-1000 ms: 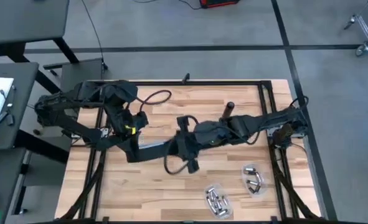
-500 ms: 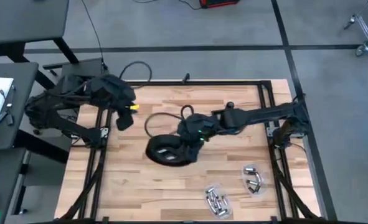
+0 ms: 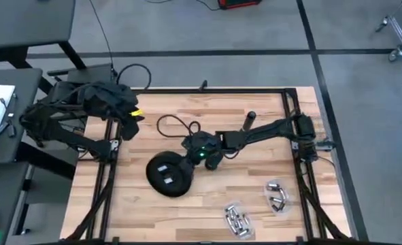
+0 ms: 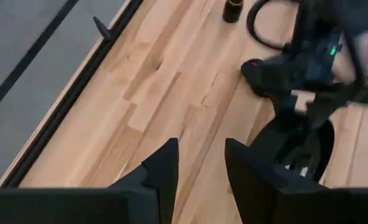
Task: Insert battery
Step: Prepare the white wall clock
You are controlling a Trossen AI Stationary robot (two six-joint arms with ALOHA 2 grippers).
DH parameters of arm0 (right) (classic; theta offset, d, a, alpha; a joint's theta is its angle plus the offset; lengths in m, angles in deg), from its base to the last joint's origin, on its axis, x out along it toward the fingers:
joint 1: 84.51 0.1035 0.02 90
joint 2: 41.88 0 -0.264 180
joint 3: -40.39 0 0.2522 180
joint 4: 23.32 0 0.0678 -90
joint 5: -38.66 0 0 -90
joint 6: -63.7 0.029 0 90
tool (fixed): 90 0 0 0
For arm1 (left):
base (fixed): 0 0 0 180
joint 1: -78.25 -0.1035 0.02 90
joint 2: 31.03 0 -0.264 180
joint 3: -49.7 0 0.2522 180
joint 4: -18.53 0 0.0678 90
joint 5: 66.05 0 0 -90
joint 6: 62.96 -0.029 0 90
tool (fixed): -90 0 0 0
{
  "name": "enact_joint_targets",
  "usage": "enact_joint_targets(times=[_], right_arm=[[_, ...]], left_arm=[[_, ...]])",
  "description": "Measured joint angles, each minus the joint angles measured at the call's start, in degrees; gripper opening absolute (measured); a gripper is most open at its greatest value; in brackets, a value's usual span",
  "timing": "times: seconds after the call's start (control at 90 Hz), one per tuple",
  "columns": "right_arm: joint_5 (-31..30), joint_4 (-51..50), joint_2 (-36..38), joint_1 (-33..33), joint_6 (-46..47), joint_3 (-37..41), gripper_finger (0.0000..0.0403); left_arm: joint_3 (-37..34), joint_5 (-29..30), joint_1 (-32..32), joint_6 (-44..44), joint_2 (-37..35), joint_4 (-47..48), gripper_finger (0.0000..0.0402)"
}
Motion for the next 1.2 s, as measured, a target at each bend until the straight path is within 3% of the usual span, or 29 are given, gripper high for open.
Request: enact_joint_targets(times=[0.311,0.478,0.567,1.2], right_arm=[[0.9,3.5,-4.8,0.5,6.5,-0.8,0.0143],[0.0,1.3,-5.8,0.2,5.8,-0.4,0.0233],[-0.2,0.4,-5.7,0.0,4.8,-0.5,0.0256],[-1.9,-9.0,-5.3,-0.5,-1.1,-0.8,0.0260]], left_arm=[[0.0,-0.3,0.5,0.0,0.4,0.0,0.0109],[0.0,-1.0,0.5,-0.2,0.5,0.0,0.0109],[0.0,-1.2,0.6,-0.2,0.5,0.1,0.0109],[0.0,-1.2,0.6,-1.5,0.5,-0.1,0.0109]])
